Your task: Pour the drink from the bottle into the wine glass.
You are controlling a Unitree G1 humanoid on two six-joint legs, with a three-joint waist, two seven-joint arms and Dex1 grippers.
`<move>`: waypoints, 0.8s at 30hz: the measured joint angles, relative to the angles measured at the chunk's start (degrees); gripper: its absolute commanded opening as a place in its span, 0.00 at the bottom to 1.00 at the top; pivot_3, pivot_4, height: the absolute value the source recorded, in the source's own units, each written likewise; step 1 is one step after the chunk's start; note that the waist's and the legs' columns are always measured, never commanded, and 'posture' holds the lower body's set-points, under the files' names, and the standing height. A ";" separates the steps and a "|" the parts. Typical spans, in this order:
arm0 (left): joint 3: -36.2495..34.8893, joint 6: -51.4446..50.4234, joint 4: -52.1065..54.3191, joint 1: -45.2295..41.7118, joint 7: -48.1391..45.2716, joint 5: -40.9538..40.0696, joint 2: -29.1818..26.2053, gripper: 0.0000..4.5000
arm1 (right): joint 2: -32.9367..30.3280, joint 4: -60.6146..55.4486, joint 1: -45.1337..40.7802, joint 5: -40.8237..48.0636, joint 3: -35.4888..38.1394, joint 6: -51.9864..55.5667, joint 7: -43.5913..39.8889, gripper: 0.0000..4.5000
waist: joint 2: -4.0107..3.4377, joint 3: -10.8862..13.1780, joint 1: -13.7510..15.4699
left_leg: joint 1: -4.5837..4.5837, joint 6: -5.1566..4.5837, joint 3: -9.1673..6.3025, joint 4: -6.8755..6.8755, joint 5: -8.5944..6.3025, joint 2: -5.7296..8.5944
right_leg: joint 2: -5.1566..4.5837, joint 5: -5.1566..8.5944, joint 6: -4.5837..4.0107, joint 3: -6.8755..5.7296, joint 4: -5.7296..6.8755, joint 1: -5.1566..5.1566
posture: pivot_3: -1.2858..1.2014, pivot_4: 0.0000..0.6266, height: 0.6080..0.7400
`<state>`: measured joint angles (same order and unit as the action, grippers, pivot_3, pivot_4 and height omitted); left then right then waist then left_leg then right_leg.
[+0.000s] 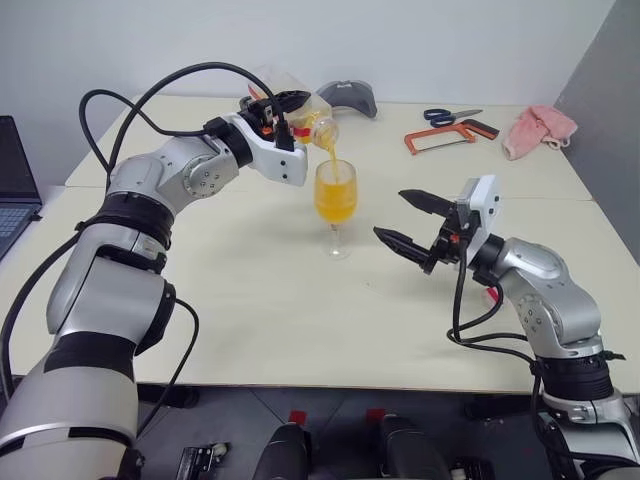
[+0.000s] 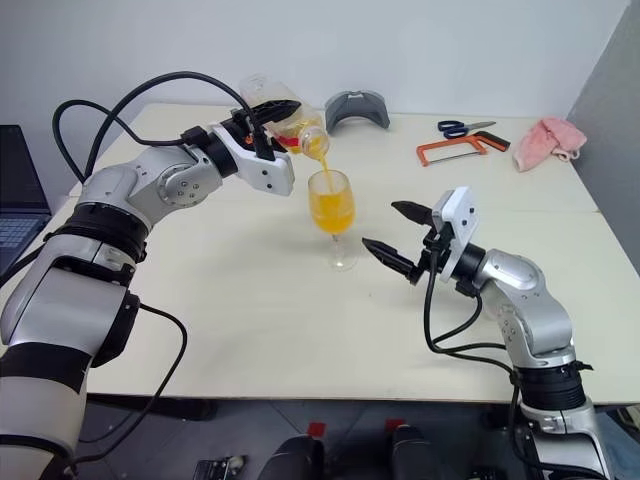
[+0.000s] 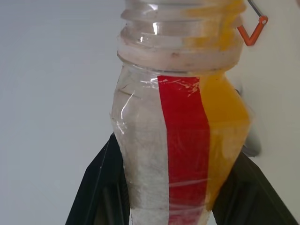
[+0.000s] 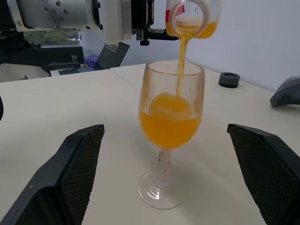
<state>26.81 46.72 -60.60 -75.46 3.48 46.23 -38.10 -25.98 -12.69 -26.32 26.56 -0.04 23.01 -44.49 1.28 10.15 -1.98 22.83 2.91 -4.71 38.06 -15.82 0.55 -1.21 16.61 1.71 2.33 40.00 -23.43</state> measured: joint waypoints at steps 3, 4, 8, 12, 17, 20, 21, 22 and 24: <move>0.04 0.01 -0.25 -0.23 0.52 0.02 0.00 0.38 | 0.00 -0.03 0.13 0.00 -0.18 0.06 0.04 1.00 | 0.00 0.00 0.00 | 0.00 0.00 0.00 0.00 0.00 0.00 | 0.00 0.00 0.00 0.00 0.00 0.00 | 0.52 0.24 1.00; 0.04 0.00 -0.39 -0.33 0.70 0.04 0.00 0.38 | 0.00 -0.09 0.13 0.00 -0.19 0.06 0.06 1.00 | 0.00 0.00 0.00 | 0.00 0.00 0.00 0.00 0.00 0.00 | 0.00 0.00 0.00 0.00 0.00 0.00 | 0.52 0.24 1.00; 0.26 0.03 -0.54 -0.68 0.91 0.14 0.00 0.38 | 0.00 -0.50 0.34 0.00 -0.38 0.07 0.12 1.00 | 0.00 0.00 0.00 | 0.00 0.00 0.00 0.00 0.00 0.00 | 0.00 0.00 0.00 0.00 0.00 0.00 | 0.52 0.24 1.00; 0.40 0.05 -0.65 -0.68 0.92 0.15 0.00 0.38 | 0.00 -0.51 0.42 0.00 -0.64 0.12 0.36 1.00 | 0.00 0.00 0.00 | 0.00 0.00 0.01 0.00 0.00 0.00 | 0.00 0.00 0.00 0.00 0.00 0.00 | 0.52 0.24 1.00; 0.41 0.04 -0.70 -0.68 0.92 0.15 0.00 0.38 | 0.00 -0.57 0.46 0.01 -0.69 0.19 0.64 1.00 | 0.00 0.00 0.00 | 0.00 0.00 0.00 0.00 0.00 0.00 | 0.00 0.00 0.00 0.00 0.01 0.00 | 0.52 0.24 1.00; 0.41 0.01 -0.72 -0.68 0.85 0.11 0.00 0.38 | 0.00 -0.93 0.71 0.02 -0.83 0.29 0.76 1.00 | 0.00 0.00 0.00 | 0.00 0.00 0.00 0.00 0.00 0.00 | 0.00 0.00 0.00 0.00 0.01 0.00 | 0.52 0.24 1.00; 0.41 -0.01 -0.76 -0.68 0.71 -0.02 0.01 0.38 | 0.01 -1.13 0.87 0.02 -0.94 0.32 0.84 1.00 | 0.00 0.00 0.00 | 0.00 0.00 0.00 0.00 0.00 0.00 | 0.00 0.00 0.00 0.00 0.01 0.00 | 0.52 0.24 1.00; 0.40 -0.05 -0.79 -0.68 0.47 -0.23 0.05 0.38 | 0.05 -1.30 1.00 0.02 -1.09 0.35 0.94 1.00 | 0.00 0.00 0.00 | 0.00 0.00 0.00 0.01 0.00 0.00 | 0.00 0.00 0.00 0.00 0.01 0.00 | 0.52 0.24 1.00; 0.30 -0.14 -0.81 -0.66 -0.49 -1.13 0.24 0.38 | 0.45 -1.85 1.11 -0.01 -1.12 0.35 1.42 1.00 | 0.00 0.00 0.00 | 0.00 0.00 0.00 0.01 0.00 0.00 | 0.00 0.00 0.00 0.00 0.01 0.00 | 0.52 0.24 1.00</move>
<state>27.11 46.58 -61.41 -76.13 2.99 45.10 -37.86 -25.53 -14.54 -25.22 26.55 -1.16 23.37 -43.08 1.28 10.15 -1.98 22.83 2.92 -4.70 38.07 -15.82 0.55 -1.21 16.61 1.71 2.33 40.01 -23.43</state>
